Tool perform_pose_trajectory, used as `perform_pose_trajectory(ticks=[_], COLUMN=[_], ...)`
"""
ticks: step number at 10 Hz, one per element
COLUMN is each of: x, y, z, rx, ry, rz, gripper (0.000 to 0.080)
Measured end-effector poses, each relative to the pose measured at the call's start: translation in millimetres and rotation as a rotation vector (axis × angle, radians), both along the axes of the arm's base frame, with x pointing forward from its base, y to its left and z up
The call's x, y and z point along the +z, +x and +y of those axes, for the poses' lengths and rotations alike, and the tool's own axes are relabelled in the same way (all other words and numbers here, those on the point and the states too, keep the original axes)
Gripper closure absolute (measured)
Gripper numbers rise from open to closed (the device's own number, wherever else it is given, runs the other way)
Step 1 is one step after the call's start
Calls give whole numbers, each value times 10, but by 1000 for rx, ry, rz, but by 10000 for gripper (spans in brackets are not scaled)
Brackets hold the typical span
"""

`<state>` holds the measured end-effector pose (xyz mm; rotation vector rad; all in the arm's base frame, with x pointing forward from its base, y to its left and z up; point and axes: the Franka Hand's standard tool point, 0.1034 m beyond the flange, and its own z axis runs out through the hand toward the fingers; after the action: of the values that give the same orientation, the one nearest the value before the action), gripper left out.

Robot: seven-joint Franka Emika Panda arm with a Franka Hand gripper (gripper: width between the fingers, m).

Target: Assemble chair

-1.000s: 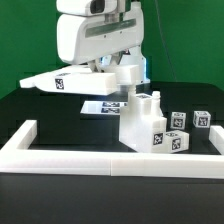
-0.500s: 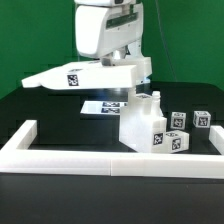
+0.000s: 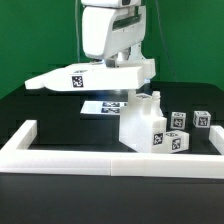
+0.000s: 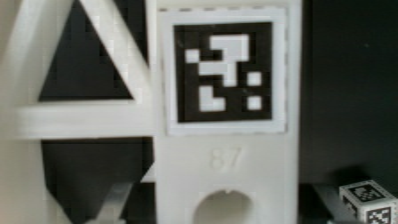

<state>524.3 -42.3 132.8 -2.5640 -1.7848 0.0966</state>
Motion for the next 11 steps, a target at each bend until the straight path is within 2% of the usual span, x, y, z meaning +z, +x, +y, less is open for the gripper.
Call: perform_pose_trajectory(ticks=[3,7,9,11], x=[30,-3,3,8], y=[52,28,38,42], z=[141,49,-41,-33], rx=[71,63,73,86], ry=[-3,3,30,22], rz=[-17,-10,-23,-22], gripper=[509,509,509,509])
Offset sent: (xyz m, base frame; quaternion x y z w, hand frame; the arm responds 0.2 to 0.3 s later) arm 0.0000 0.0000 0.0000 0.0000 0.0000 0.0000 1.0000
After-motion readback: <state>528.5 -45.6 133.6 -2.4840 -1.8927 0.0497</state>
